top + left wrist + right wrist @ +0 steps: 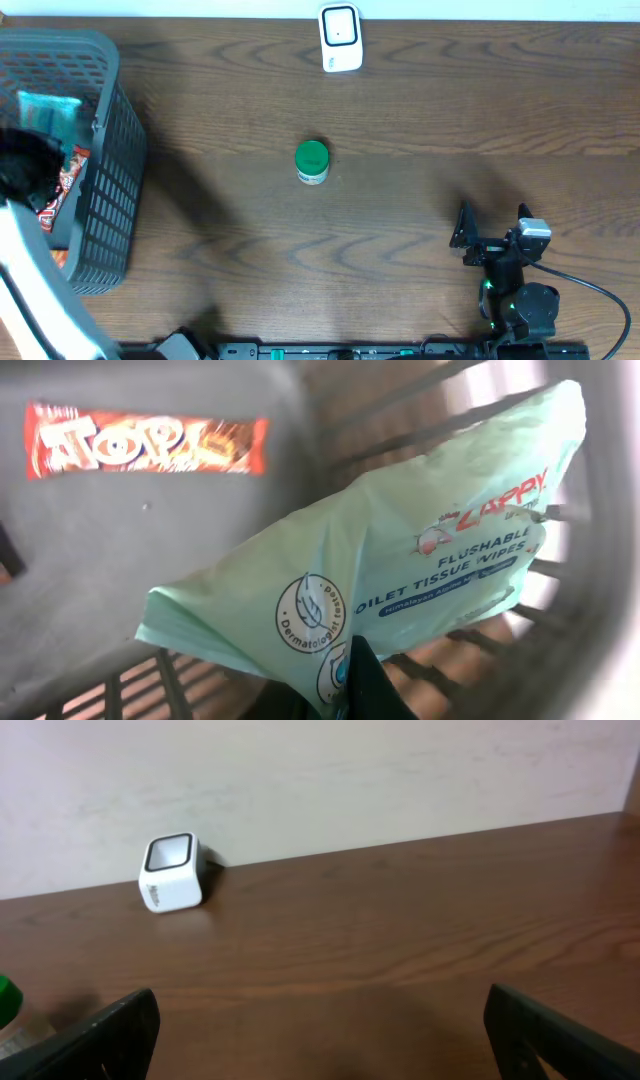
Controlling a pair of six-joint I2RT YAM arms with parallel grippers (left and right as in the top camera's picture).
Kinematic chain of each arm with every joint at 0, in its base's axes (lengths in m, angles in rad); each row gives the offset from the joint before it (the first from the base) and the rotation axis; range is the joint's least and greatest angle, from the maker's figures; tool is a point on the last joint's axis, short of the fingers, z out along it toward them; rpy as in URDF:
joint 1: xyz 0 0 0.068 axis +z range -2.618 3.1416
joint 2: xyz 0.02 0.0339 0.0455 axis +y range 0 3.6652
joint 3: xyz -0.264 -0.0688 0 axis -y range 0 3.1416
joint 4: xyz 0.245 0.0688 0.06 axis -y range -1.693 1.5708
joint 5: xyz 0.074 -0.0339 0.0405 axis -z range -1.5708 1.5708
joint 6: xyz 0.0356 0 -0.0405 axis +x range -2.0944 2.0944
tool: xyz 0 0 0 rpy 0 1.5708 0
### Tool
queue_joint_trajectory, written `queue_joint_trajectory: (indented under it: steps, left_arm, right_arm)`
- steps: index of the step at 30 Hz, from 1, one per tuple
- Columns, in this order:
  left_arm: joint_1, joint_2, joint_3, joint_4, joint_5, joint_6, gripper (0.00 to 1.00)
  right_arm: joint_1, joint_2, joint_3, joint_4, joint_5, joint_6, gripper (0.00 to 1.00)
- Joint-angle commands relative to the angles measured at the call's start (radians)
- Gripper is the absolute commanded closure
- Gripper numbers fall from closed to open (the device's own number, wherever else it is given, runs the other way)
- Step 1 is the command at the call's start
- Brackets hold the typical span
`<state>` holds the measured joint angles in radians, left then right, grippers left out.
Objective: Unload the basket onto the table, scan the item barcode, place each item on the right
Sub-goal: 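Grasp the mint-green wipes pack with the left gripper and lift it, then hold the wipes pack under the white scanner with the left gripper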
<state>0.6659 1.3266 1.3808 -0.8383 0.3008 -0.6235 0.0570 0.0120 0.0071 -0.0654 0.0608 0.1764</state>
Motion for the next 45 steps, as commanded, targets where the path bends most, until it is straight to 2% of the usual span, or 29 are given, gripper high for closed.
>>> queue_joint_trajectory:
  steps: [1,5,10,15,17,21,26,30,32,37,39,45]
  left_arm:
    - [-0.002,-0.132,0.011,-0.013,-0.002,0.004,0.93]
    - [-0.04,-0.254,0.011,-0.037,0.002,0.002,0.93]
    - [-0.15,-0.373,0.011,-0.04,0.0,0.003,0.93]
    - [-0.303,-0.389,0.011,-0.066,-0.005,0.042,0.93]
    - [-0.385,-0.37,0.011,-0.09,-0.051,0.055,0.93]
    - [-0.583,-0.301,0.011,-0.121,-0.154,0.04,0.93]
    - [-0.827,-0.161,0.011,-0.102,-0.203,-0.009,0.93]
    - [-0.962,-0.035,0.011,-0.071,-0.206,-0.091,0.93]
    - [-1.013,0.028,0.011,-0.051,-0.171,-0.175,0.93]
    - [-1.12,0.198,0.011,0.106,0.08,-0.251,0.93]
    - [-1.152,0.251,0.011,0.161,0.138,-0.289,0.93]
    - [-1.206,0.391,0.011,0.232,0.197,-0.439,0.93]
  right_arm:
    - [0.009,-0.005,-0.002,-0.003,0.009,0.013,0.01]
    - [0.009,-0.005,-0.002,-0.003,0.009,0.013,0.01]
    - [0.009,-0.005,-0.002,-0.003,0.009,0.013,0.01]
    - [0.009,-0.005,-0.002,-0.003,0.009,0.013,0.01]
    - [0.009,-0.005,-0.002,-0.003,0.009,0.013,0.01]
    - [0.009,-0.005,-0.002,-0.003,0.009,0.013,0.01]
    - [0.009,-0.005,-0.002,-0.003,0.009,0.013,0.01]
    - [0.009,-0.005,-0.002,-0.003,0.009,0.013,0.01]
    - [0.009,-0.005,-0.002,-0.003,0.009,0.013,0.01]
    - [0.009,-0.005,-0.002,-0.003,0.009,0.013,0.01]
    - [0.009,-0.005,-0.002,-0.003,0.009,0.013,0.01]
    - [0.009,-0.005,-0.002,-0.003,0.009,0.013,0.01]
